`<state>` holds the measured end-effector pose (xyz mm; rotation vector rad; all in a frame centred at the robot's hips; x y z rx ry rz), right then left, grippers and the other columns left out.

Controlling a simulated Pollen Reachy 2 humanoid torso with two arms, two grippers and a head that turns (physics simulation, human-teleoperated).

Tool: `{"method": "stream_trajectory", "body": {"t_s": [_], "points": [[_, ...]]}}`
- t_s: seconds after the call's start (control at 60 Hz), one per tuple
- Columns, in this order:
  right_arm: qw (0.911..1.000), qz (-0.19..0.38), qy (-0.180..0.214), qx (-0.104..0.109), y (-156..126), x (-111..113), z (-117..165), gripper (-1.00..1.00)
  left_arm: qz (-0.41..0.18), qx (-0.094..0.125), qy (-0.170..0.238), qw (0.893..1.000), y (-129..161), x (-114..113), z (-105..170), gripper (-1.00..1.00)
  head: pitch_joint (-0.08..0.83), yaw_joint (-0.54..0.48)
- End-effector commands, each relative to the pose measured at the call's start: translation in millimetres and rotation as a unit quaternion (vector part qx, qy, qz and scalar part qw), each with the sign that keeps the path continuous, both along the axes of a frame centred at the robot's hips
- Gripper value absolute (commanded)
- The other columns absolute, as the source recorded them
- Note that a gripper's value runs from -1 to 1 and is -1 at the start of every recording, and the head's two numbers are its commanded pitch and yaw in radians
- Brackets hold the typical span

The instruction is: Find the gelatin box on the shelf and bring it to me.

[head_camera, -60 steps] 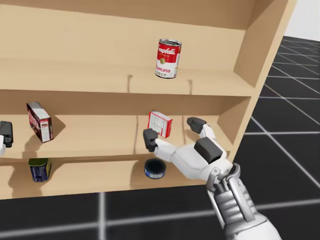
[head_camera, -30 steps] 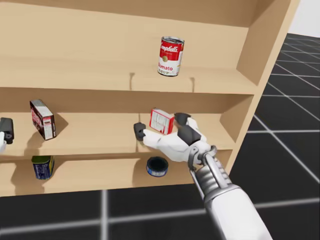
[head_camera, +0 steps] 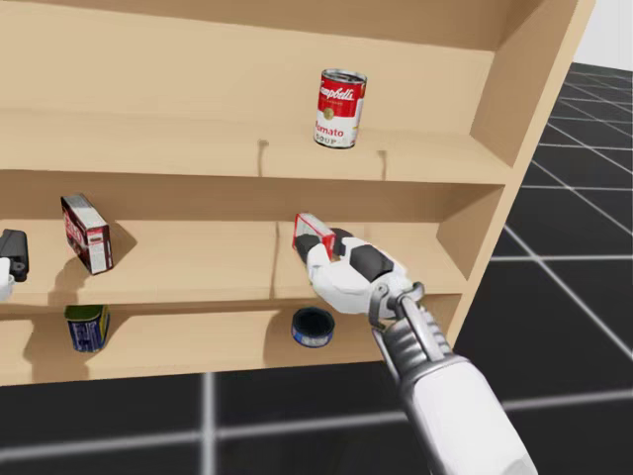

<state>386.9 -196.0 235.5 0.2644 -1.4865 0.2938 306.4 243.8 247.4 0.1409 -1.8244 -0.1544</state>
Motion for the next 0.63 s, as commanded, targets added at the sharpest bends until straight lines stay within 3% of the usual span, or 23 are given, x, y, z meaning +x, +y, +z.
{"method": "stream_trajectory", "body": {"t_s": [0.017,0.217,0.317,0.633], "points": [[0.9996,-0.003,-0.026,0.005,0,-8,12,1.00,0.001,0.001,-0.001,1.000,-1,-1,0,-1.00,0.417,-0.23],[0.9963,-0.011,-0.084,0.014,-1,-37,44,1.00,0.001,0.001,-0.001,1.000,-1,-1,0,-1.00,0.417,-0.23],[0.9955,-0.006,-0.093,0.014,-1,-54,50,1.00,0.001,0.001,-0.001,1.000,-1,-1,0,-1.00,0.416,-0.23],[0.9920,-0.008,-0.125,-0.016,-6,-125,29,1.00,0.000,0.002,-0.001,1.000,-3,-1,0,-1.00,0.411,-0.23]]}}
